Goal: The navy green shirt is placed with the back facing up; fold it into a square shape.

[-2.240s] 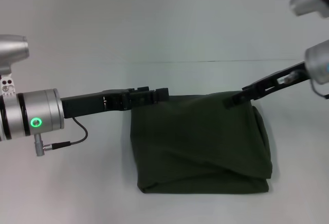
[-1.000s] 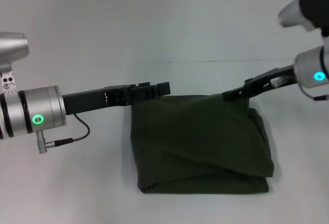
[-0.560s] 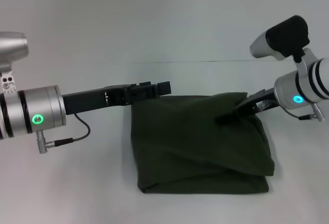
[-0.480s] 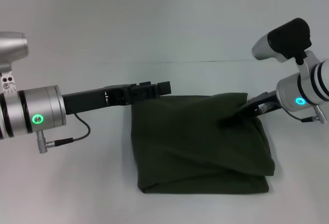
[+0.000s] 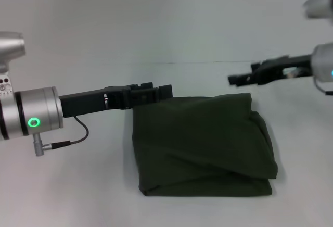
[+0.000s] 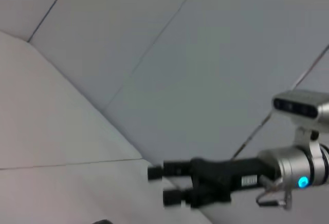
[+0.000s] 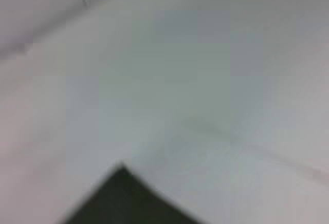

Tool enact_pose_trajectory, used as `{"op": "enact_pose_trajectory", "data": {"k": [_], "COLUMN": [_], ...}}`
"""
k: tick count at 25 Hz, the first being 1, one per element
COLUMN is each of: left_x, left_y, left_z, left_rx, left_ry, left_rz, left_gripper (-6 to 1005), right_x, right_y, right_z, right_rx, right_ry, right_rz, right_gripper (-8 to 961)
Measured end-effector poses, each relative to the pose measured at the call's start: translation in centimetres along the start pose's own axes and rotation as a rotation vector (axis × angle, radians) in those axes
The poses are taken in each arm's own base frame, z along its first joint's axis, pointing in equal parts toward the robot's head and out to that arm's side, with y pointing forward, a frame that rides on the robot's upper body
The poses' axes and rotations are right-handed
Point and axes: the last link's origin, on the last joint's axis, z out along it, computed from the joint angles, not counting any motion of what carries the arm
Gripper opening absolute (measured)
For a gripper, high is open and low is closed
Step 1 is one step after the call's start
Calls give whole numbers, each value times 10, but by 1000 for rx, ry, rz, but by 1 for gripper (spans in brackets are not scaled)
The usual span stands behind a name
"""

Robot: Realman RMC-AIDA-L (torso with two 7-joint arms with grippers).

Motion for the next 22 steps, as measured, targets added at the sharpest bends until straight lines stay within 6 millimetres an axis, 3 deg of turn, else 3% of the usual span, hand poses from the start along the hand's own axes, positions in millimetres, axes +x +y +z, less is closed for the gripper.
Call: {"op": "enact_pose_trajectory", "data": {"k": [5, 9, 12, 16, 22], "left_x": [0, -26, -44, -61, -70], "left_y": [7, 21, 24, 21, 18], "left_z": [-5, -4, -3, -7, -11], "left_rx": [-44, -150, -150, -118, -118], "left_ry": [-14, -25, 2, 9, -45], "left_rz": [83, 275, 376, 458, 503], "left_gripper": [949, 949, 949, 949, 948], "right_x": [3, 43, 80, 114, 139], "right_y": [-5, -7, 2, 18, 37], "right_z": [-42, -62, -64, -55, -47], "right_rx": [-77, -136, -179, -232, -306], "right_ry": [-232, -383, -434, -392, -347], "right_rz": [-14, -60, -114, -143, -180], "right_gripper": [938, 938, 938, 938, 938]}}
